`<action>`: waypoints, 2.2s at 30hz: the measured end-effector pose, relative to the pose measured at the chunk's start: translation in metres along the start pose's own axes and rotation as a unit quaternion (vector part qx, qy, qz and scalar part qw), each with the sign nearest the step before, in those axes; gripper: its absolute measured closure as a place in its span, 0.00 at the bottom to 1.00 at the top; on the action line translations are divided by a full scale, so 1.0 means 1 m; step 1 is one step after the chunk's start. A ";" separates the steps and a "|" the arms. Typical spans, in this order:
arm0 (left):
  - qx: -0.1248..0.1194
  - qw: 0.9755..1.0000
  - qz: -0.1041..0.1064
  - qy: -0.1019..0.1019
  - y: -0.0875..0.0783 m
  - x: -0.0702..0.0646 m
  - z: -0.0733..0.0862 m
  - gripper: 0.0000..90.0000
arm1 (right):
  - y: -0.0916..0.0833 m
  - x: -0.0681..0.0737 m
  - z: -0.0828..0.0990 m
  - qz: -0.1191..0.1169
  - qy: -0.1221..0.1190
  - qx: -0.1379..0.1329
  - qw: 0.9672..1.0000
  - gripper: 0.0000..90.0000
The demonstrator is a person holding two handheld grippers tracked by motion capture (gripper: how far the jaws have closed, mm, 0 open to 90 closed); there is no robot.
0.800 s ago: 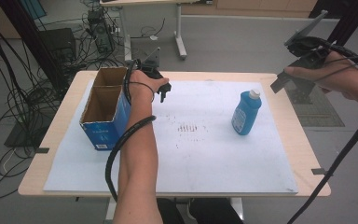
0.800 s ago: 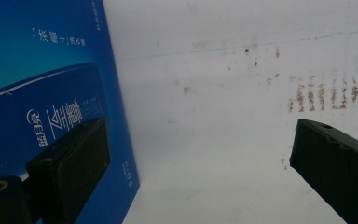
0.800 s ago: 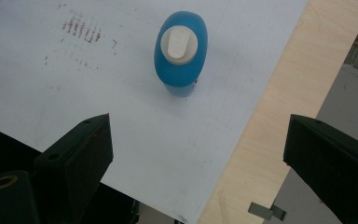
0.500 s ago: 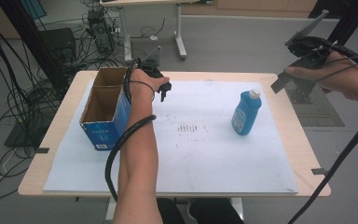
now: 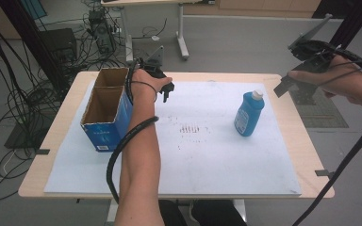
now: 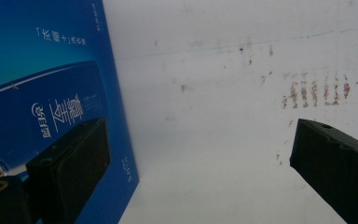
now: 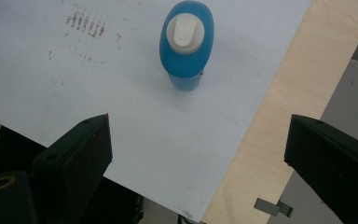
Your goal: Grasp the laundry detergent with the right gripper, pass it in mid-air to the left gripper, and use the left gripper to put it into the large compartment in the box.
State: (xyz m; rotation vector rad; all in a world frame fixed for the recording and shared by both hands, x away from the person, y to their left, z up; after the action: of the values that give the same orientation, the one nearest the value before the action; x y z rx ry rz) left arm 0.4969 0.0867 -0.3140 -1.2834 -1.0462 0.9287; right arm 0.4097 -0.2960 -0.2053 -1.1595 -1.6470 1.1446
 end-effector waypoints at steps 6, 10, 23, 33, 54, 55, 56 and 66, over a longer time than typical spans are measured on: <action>0.000 1.000 0.000 0.003 -0.002 -0.002 0.001 0.06 | 0.003 -0.002 0.006 -0.005 -0.001 0.003 1.000 0.08; -0.003 1.000 0.000 0.002 -0.004 -0.002 0.002 0.06 | 0.007 -0.003 0.011 -0.008 0.001 0.006 1.000 0.08; -0.002 1.000 0.001 0.003 -0.003 -0.003 0.007 0.06 | 0.044 -0.010 0.028 -0.021 0.009 0.015 1.000 0.07; -0.003 1.000 0.001 0.007 -0.003 -0.004 0.008 0.06 | 0.078 -0.009 0.034 -0.017 0.008 0.016 1.000 0.07; -0.002 1.000 0.004 0.012 0.000 -0.007 0.008 0.06 | 0.137 -0.003 0.050 -0.032 0.005 0.005 0.999 0.06; -0.002 1.000 0.004 0.011 0.001 -0.007 0.008 0.06 | 0.139 -0.004 0.051 -0.028 0.001 -0.001 1.000 0.06; 0.000 1.000 0.003 0.012 0.001 -0.007 0.008 0.06 | 0.141 -0.003 0.052 -0.026 0.001 -0.007 1.000 0.06; 0.001 1.000 0.002 0.018 0.002 -0.008 0.010 0.06 | 0.167 -0.002 0.060 -0.024 0.008 -0.058 0.998 0.05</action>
State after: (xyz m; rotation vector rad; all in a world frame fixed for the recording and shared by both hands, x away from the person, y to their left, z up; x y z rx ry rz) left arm 0.4854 0.0815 -0.3169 -1.2970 -1.0145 0.9055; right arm 0.3933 -0.2827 -0.3810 -1.1910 -1.7394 1.0190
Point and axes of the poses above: each handheld gripper's, and its own axes: y roughly forward along the jaws, z roughly out of its underside, x roughly to its left, the point moved 4 cm from there along y, roughly forward along the jaws, and after that the axes turned 11 degrees about y, right-handed, at the moved point
